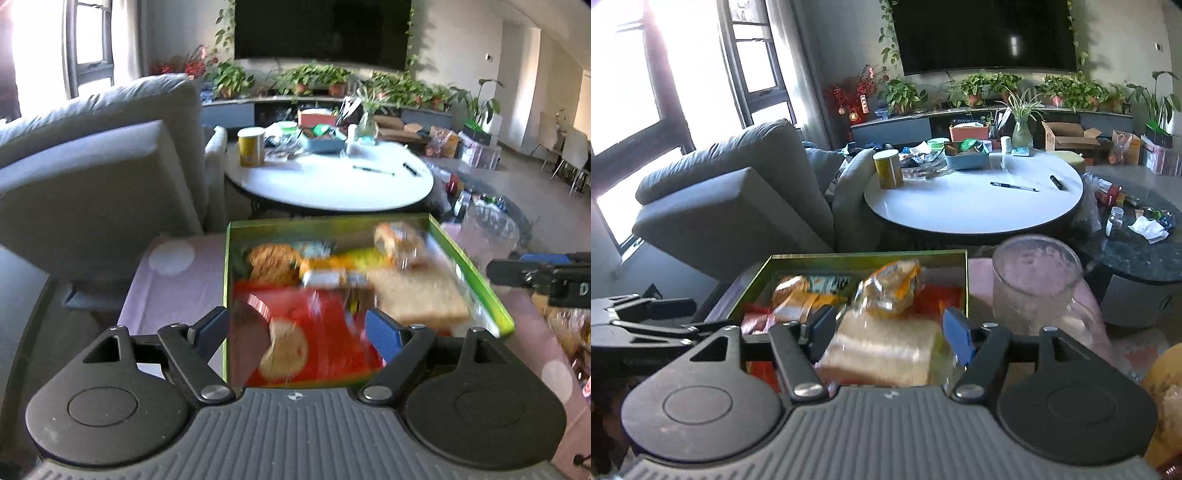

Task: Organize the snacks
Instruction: 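Withdraw both grippers from the box toward the remaining snacks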

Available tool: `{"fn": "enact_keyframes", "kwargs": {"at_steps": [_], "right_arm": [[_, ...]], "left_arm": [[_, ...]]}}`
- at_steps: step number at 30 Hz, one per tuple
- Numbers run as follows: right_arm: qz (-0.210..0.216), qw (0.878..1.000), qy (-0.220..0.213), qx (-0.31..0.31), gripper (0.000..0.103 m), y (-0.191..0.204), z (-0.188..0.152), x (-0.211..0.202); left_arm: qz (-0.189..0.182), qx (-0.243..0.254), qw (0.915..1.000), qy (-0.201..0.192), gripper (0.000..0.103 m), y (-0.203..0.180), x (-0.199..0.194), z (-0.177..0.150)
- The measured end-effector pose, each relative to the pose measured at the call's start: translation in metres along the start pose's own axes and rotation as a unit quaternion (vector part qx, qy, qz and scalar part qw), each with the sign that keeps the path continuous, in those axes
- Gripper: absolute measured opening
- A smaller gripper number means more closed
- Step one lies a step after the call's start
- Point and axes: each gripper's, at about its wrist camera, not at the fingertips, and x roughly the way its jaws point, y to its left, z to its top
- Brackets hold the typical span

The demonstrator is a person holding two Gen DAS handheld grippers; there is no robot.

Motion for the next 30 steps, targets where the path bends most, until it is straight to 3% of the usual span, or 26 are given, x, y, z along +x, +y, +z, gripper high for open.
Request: {"fn": "enact_keyframes", "kwargs": {"at_steps": [15,20,30], "right_arm": [[0.004,0.998,0.056,-0.016,0.070,0.003,-0.060,-0.019],[0.013,0.998,0.063,-0.015,0.072,0.005,-0.076,-0.026],[0.044,0.993,0.094,-0.054,0.076,0.018,-0.111,-0.032]], "left_arm": [[0.014,0.000,0.9942,0.106,0.079,-0.007,-0.038,-0.110],[0.000,-0.007,0.9916,0.129,0.079,-0.014,-0.036,-0.122],[-0.012,0.011,0.9901,0.139,0.080,-0.034,-0.028,-0.129]]}}
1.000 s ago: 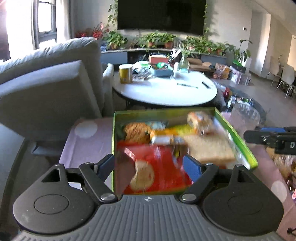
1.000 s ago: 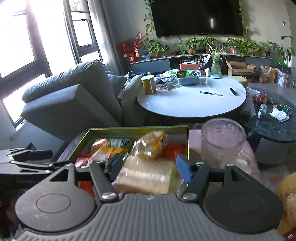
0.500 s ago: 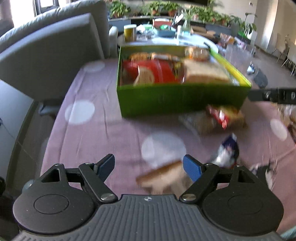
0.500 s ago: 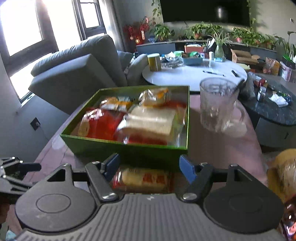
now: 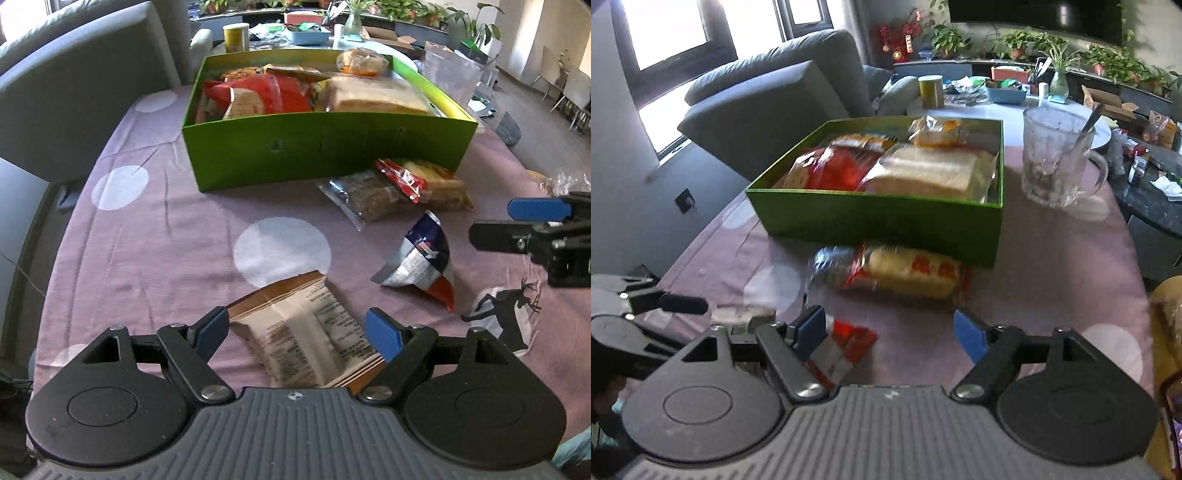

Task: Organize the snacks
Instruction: 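Withdraw both grippers from the box toward the remaining snacks, then grasp the white-brown biscuit pack with the left gripper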

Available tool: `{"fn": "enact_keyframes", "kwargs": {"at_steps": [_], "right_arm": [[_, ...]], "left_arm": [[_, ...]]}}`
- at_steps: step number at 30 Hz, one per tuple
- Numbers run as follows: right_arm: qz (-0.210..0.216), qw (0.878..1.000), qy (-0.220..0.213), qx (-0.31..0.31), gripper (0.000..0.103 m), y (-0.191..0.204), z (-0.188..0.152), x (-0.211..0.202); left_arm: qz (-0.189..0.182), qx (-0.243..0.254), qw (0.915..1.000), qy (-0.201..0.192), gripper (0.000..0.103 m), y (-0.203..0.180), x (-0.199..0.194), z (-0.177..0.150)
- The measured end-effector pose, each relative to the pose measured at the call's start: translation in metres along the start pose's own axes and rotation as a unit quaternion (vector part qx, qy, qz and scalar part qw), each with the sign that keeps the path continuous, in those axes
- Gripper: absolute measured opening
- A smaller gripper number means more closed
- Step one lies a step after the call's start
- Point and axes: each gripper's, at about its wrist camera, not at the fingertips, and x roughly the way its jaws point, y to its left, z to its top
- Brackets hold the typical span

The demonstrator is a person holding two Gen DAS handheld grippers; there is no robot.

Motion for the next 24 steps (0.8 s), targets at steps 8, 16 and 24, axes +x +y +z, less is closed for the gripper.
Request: {"fn": "enact_keyframes", "kwargs": {"at_steps": [8,16,24], "right_arm": [[0.003,1.000,0.007,0.004,0.078,0.003,-0.007,0.001],[0.007,1.000,0.014,-0.002,0.080,0.008,-0.012,0.003],[0.009,1.000,0.027,-0.011,0.080,0.010,-0.018,0.007]], "left_arm": [[0.006,-0.001,1.0000,-0.001,0.082,-0.001,0.003,0.000],[0.003,-0.003,1.0000,-0.002,0.085,0.001,0.004,-0.001],[0.011,-0.001,0.9999,-0.003,0.086,0.010,0.004,-0.005]]}}
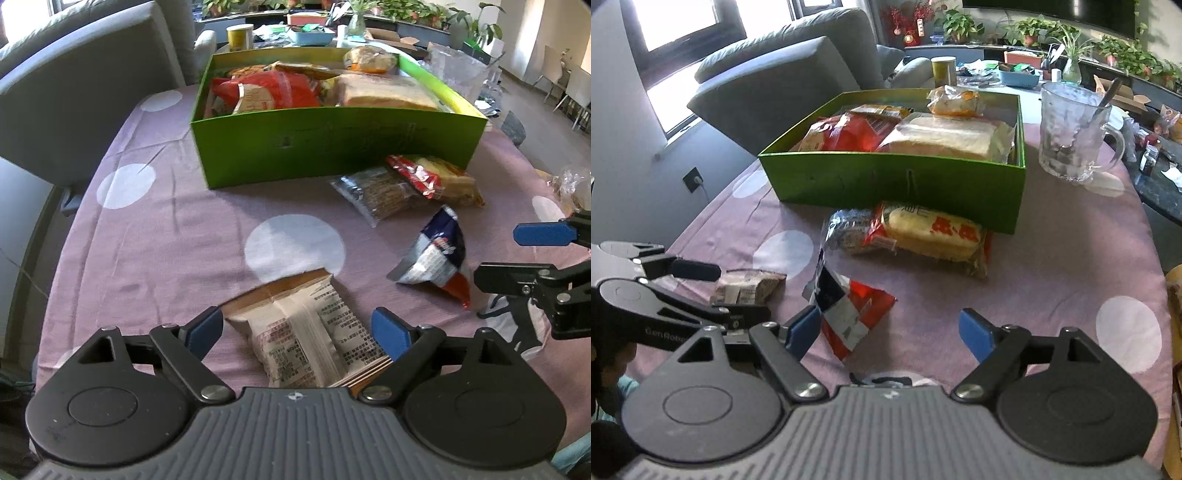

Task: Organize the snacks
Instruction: 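Grasp the white-brown biscuit pack with the left gripper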

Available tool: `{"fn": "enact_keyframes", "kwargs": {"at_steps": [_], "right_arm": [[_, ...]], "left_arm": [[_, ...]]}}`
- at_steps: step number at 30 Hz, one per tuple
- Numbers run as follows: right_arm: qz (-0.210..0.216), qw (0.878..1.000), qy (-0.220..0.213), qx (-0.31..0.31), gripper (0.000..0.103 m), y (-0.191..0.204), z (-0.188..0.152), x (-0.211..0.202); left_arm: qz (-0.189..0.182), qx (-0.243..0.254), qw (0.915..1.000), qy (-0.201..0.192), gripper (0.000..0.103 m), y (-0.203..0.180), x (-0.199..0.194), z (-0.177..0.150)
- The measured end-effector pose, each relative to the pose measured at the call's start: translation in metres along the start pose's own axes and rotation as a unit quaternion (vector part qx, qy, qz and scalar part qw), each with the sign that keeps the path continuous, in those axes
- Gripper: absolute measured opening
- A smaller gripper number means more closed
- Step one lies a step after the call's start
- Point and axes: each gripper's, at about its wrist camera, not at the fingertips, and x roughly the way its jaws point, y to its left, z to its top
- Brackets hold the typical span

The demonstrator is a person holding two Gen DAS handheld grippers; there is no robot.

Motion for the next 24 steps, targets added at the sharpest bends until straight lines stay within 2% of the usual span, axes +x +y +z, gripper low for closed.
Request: {"fn": "enact_keyframes", "kwargs": {"at_steps": [8,9,12,16,24], "right_arm": [[0.003,1.000,0.009,-0.018,0.081,0.009,-0.002,0.008],[0.003,1.000,0.010,-0.021,0.081,0.011,-0.002,0.009],[0.002,1.000,0.010,-0.027,0.082,0.014,-0.002,0.010],[0.001,0.999,0.011,-0.030,0.083,0.016,-0.002,0.011],[-0.003,0.999,0.008,-0.033,0.084,0.018,-0.001,0.013]], "left_arm": [[-0.004,-0.025,0.9997,0.005,0.085,0.016,-0.002,-0.005],[-0.006,-0.023,0.9997,0.003,0.083,0.016,-0.002,-0.006],[-0.020,-0.015,0.9997,-0.002,0.069,0.014,-0.002,-0.006],[-0.018,-0.005,0.9997,-0.013,0.054,0.012,-0.003,-0.006],[-0.011,0.006,0.9995,-0.030,0.052,0.020,-0.009,-0.005]]}}
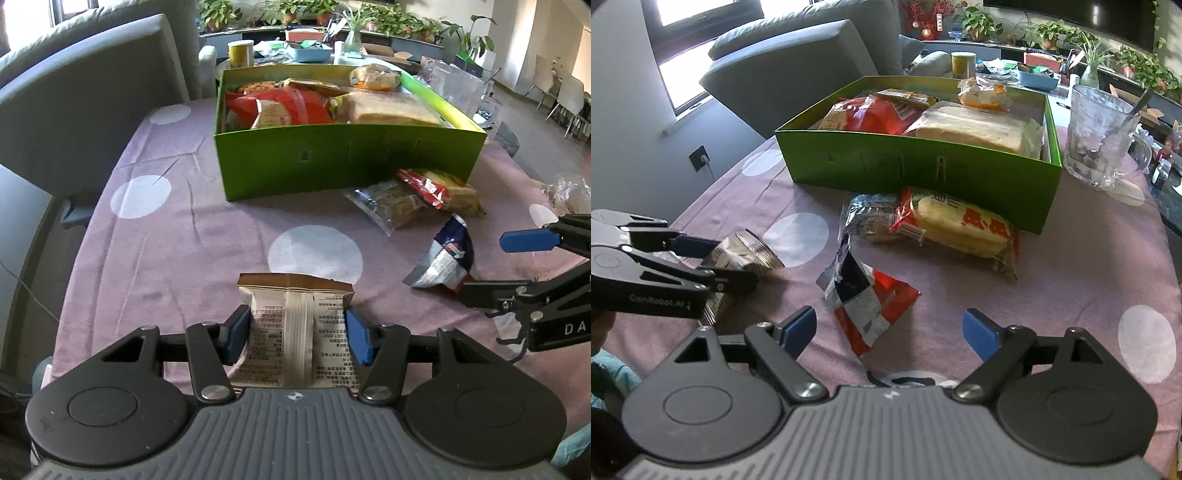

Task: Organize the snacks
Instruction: 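Grasp the white-brown biscuit pack with the left gripper, then carry the biscuit pack into the box while the right gripper drops the red-white wrapper in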

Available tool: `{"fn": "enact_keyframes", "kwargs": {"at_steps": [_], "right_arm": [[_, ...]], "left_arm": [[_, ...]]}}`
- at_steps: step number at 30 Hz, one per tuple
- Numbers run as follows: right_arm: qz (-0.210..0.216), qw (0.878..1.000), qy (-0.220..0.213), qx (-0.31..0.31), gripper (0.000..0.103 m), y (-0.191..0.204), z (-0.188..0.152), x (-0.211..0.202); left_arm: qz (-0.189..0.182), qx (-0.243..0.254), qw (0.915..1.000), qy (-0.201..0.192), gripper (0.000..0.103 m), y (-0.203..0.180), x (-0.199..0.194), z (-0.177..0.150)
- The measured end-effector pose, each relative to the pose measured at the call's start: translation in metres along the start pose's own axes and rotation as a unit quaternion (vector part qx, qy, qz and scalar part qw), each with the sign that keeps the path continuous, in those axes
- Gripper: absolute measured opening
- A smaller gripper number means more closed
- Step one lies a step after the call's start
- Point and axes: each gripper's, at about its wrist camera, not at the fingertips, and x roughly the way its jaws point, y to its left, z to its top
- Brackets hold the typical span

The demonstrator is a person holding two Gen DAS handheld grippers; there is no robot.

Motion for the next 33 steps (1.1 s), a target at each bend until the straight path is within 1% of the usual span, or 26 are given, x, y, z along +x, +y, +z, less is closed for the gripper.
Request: {"fn": "enact_keyframes", "kwargs": {"at_steps": [5,9,13,15,17,19,20,21,22,23,24,26,33], "right_arm": [[-0.004,1.000,-0.009,-0.016,0.085,0.005,0.005,0.007],[-0.013,0.999,-0.009,-0.051,0.085,0.015,0.007,0.015],[-0.011,0.996,-0.004,-0.087,0.085,0.024,0.009,0.026],[-0.019,0.995,0.001,-0.095,0.085,0.026,0.010,0.032],[-0.037,0.994,0.003,-0.098,0.085,0.028,0.012,0.039],[-0.037,0.995,0.004,-0.088,0.084,0.026,0.015,0.042],[-0.029,0.996,0.005,-0.080,0.077,0.025,0.017,0.042],[-0.021,0.997,0.006,-0.072,0.067,0.023,0.019,0.042],[-0.017,0.998,0.006,-0.063,0.062,0.022,0.020,0.042],[-0.017,0.998,0.004,-0.058,0.052,0.021,0.020,0.041],[-0.021,0.998,0.003,-0.056,0.044,0.020,0.021,0.040],[-0.026,0.999,0.005,-0.045,0.042,0.018,0.021,0.037],[-0.006,1.000,-0.005,0.014,0.041,0.002,0.018,0.020]], "left_arm": [[0.006,-0.007,1.0000,0.004,0.052,0.005,0.001,-0.002],[0.002,-0.009,0.9999,0.004,0.052,0.006,0.002,-0.002],[0.002,-0.010,0.9999,0.003,0.052,0.008,0.003,-0.002],[0.003,-0.012,0.9999,0.000,0.052,0.008,0.003,-0.002],[0.004,-0.014,0.9999,0.000,0.052,0.009,0.002,-0.002],[0.004,-0.015,0.9999,0.001,0.052,0.010,0.003,-0.001],[0.005,-0.016,0.9999,0.001,0.052,0.011,0.003,-0.001],[0.005,-0.017,0.9998,0.001,0.052,0.011,0.003,-0.001],[0.005,-0.018,0.9998,0.001,0.052,0.012,0.004,-0.001],[0.005,-0.018,0.9998,0.001,0.052,0.011,0.004,-0.001],[0.004,-0.017,0.9998,0.001,0.052,0.011,0.004,0.000],[0.004,-0.017,0.9999,0.000,0.052,0.011,0.004,0.000],[0.003,-0.017,0.9998,-0.002,0.052,0.012,0.004,0.000]]}}
